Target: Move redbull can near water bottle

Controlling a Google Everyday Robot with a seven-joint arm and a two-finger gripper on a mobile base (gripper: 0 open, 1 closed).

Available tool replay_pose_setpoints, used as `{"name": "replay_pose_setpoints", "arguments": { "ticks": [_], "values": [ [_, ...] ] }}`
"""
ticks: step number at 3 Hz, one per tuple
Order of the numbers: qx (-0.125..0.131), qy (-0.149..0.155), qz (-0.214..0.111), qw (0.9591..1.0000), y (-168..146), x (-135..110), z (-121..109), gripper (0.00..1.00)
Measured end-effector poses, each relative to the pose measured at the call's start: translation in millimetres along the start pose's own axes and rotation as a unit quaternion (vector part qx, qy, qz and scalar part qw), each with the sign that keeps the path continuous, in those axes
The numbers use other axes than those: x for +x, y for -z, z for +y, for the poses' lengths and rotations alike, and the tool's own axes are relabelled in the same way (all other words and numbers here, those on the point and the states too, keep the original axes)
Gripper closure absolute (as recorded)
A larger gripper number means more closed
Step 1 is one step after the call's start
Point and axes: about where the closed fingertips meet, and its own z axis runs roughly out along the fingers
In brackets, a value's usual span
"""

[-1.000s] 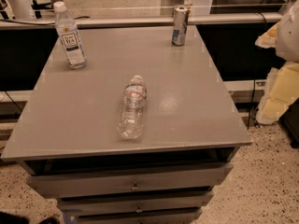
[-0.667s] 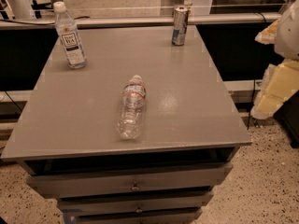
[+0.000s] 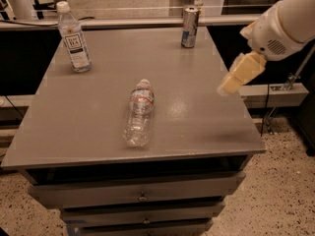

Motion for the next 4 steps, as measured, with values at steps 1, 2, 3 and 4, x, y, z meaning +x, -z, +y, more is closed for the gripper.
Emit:
{"name": "replay_pose_setpoints", "arguments": {
  "ticks": [1,2,3,4],
  "values": [
    [0.023,-0.042,-0.071,0.9963,-46.7,-29.7,-38.8,0.00],
    [0.038,-0.086,-0.145,0.9850,-97.0,-53.9,-72.3,0.00],
    [0.051,-0.091,-0.156,0.9822,-103.5,-55.8,-81.8,0.00],
    [0.053,-0.098,-0.159,0.9810,-104.4,-57.3,-82.6,0.00]
  ]
}}
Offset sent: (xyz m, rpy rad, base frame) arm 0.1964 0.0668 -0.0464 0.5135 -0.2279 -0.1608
